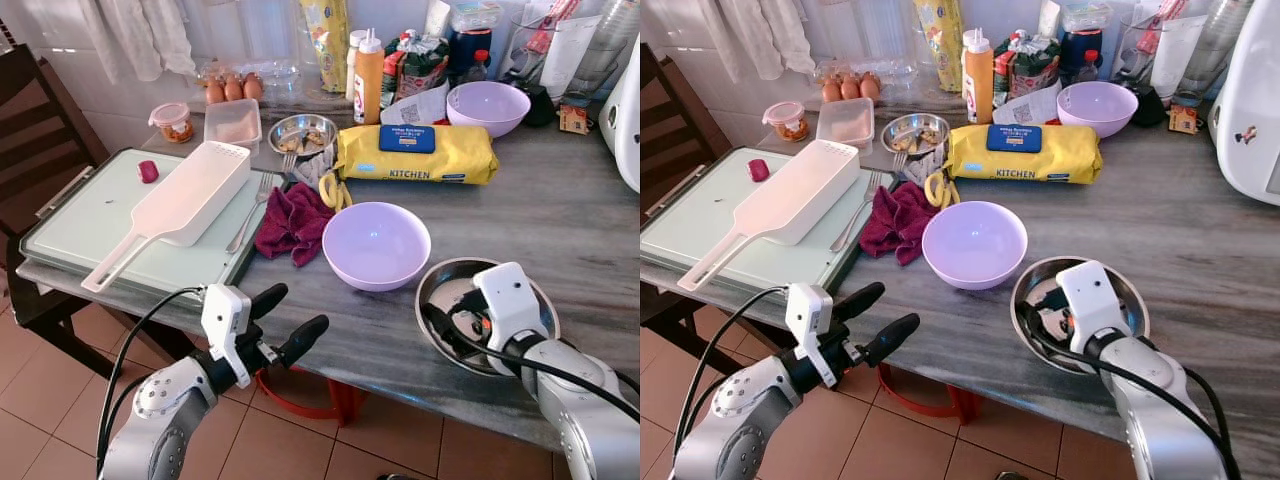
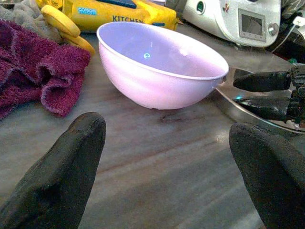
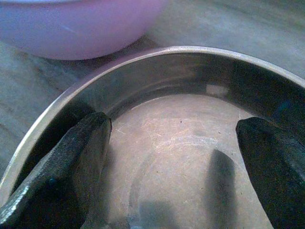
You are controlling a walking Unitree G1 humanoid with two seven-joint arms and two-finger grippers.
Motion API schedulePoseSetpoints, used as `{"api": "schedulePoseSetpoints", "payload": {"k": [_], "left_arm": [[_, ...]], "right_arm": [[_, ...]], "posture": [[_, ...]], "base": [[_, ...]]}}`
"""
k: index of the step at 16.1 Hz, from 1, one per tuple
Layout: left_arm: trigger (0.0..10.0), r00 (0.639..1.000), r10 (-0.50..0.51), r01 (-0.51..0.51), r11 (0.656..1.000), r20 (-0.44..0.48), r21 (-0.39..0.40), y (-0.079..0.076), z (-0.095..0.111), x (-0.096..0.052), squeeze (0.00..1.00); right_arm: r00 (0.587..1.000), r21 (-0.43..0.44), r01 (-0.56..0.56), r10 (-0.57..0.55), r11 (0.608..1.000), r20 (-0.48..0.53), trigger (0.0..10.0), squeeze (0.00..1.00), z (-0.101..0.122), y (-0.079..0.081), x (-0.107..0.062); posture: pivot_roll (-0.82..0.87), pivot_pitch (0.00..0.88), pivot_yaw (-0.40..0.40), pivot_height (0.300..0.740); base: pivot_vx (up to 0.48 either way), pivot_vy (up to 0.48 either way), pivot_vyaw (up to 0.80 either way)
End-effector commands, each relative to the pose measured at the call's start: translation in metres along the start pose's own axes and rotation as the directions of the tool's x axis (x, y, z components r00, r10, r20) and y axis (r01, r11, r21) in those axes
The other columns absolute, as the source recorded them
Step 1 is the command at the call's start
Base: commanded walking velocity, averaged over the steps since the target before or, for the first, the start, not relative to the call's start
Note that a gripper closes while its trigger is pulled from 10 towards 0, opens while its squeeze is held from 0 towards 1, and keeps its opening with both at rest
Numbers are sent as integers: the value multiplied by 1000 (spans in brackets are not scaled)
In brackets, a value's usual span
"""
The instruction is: Setting the table
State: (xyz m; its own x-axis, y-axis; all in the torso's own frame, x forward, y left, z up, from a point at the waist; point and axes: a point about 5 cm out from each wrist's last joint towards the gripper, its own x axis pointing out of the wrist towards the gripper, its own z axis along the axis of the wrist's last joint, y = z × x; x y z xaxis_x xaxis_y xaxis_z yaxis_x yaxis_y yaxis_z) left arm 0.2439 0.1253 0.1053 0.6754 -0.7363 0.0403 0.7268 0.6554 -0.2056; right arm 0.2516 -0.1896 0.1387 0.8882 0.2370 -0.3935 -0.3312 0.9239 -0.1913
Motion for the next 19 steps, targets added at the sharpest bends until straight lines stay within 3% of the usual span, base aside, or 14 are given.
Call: {"api": "schedulePoseSetpoints", "payload": {"k": [1,8,12,17,19], "left_arm": [[10000,1000,-1,1,1000,-6,11,0,2,-3,0],[10000,1000,2,-2,1000,-11,11,0,0,-2,0],[10000,1000,0,0,1000,-12,12,0,0,-2,0],[10000,1000,-7,7,1000,-15,11,1,-1,0,0],[10000,1000,-11,11,1000,-16,14,2,-1,1,0]], "right_arm": [[1000,10,-23,23,1000,-10,10000,973,0,3,2],[998,49,-64,64,997,14,10000,969,5,12,6],[999,31,-44,43,999,27,10000,973,7,9,2],[990,58,17,-25,998,140,10000,988,23,-7,-15],[980,56,11,-22,998,199,10000,925,30,-6,-21]], "posture": [[-143,121,90,740],[-143,122,92,740],[-143,121,94,740],[-159,116,106,740],[-156,109,110,740]], "base": [[0,0,0],[0,0,0],[0,0,0],[0,0,0],[0,0,0]]}}
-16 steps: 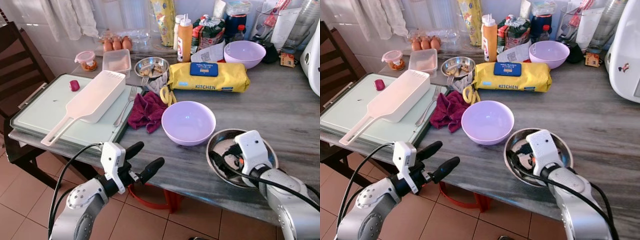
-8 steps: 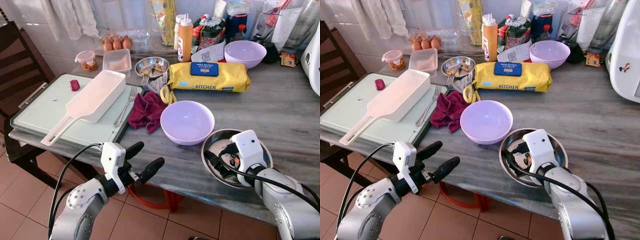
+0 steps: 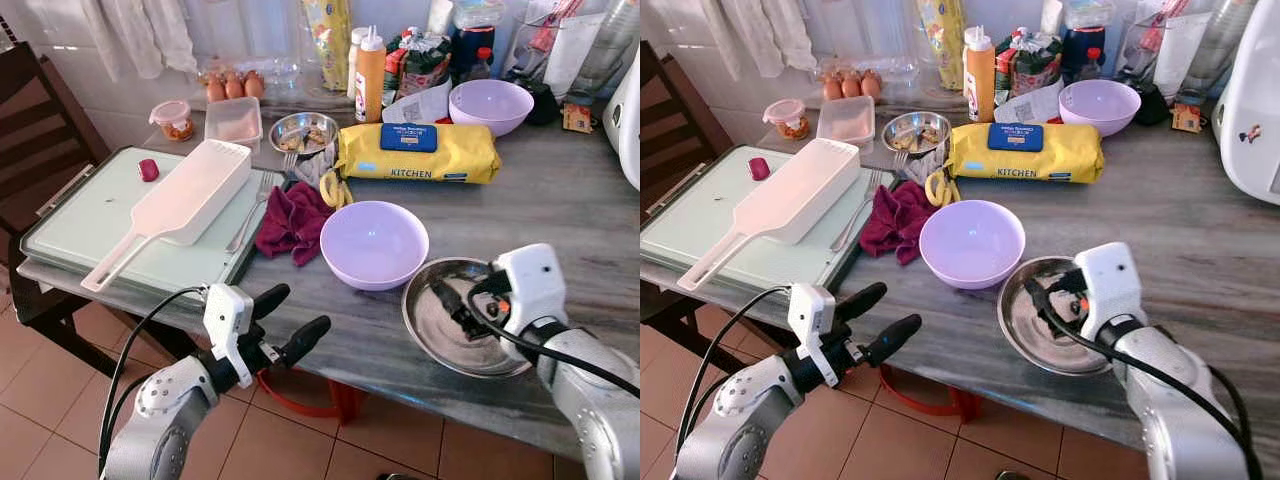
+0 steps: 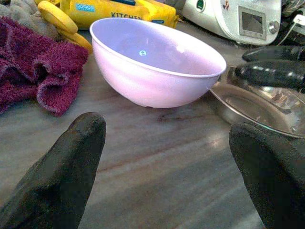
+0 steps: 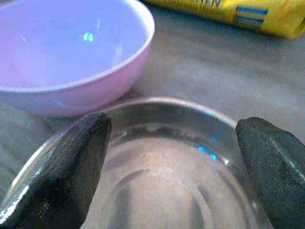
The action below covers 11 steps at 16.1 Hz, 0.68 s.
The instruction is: Setting the table
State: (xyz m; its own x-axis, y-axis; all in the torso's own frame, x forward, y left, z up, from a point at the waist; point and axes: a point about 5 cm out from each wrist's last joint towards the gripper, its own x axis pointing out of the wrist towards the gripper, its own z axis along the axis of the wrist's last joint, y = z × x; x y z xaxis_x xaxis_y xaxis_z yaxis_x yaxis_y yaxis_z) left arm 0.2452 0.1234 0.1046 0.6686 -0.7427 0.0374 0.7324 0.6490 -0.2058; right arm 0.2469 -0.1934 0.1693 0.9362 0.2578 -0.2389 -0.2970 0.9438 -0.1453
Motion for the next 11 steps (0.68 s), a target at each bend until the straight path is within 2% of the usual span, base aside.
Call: {"api": "schedulePoseSetpoints", "payload": {"k": [1,2,3,4,5,6,7,9,11], "left_arm": [[10000,1000,-3,3,1000,-11,15,2,0,-1,0],[10000,1000,-1,1,1000,-10,21,3,1,-1,0],[10000,999,36,-37,998,21,42,7,6,-2,0],[10000,998,50,-52,997,35,49,9,10,-1,0],[10000,996,75,-77,996,50,53,12,13,-1,0],[10000,991,118,-123,989,67,76,16,16,-2,0],[10000,972,202,-214,972,120,99,23,26,-2,0],[10000,941,297,-319,939,162,127,30,35,-1,0],[10000,919,344,-375,914,191,155,33,39,0,0]], "right_arm": [[999,3,-10,10,1000,50,10000,925,7,3,-4],[997,6,-14,13,1000,73,10000,573,9,5,-5],[986,8,-2,0,1000,168,10000,439,18,12,-7],[979,14,21,-24,1000,203,10000,408,21,14,-7],[967,35,59,-66,998,245,10000,314,24,16,-7],[957,42,99,-107,994,269,10000,0,23,19,-6],[943,45,136,-144,990,301,10000,0,24,22,-5],[931,70,184,-197,980,306,10000,0,21,23,-1],[924,86,199,-216,976,316,10000,0,20,24,2]], "posture": [[-156,109,110,740],[-155,108,113,740],[-153,101,117,740],[-153,101,117,740],[-147,96,115,740],[-143,91,113,740],[-142,88,111,740],[-129,70,107,740],[-126,59,107,740]], "base": [[0,0,0],[0,0,0],[0,0,0],[0,0,0],[0,0,0],[0,0,0],[0,0,0],[0,0,0],[0,0,0]]}}
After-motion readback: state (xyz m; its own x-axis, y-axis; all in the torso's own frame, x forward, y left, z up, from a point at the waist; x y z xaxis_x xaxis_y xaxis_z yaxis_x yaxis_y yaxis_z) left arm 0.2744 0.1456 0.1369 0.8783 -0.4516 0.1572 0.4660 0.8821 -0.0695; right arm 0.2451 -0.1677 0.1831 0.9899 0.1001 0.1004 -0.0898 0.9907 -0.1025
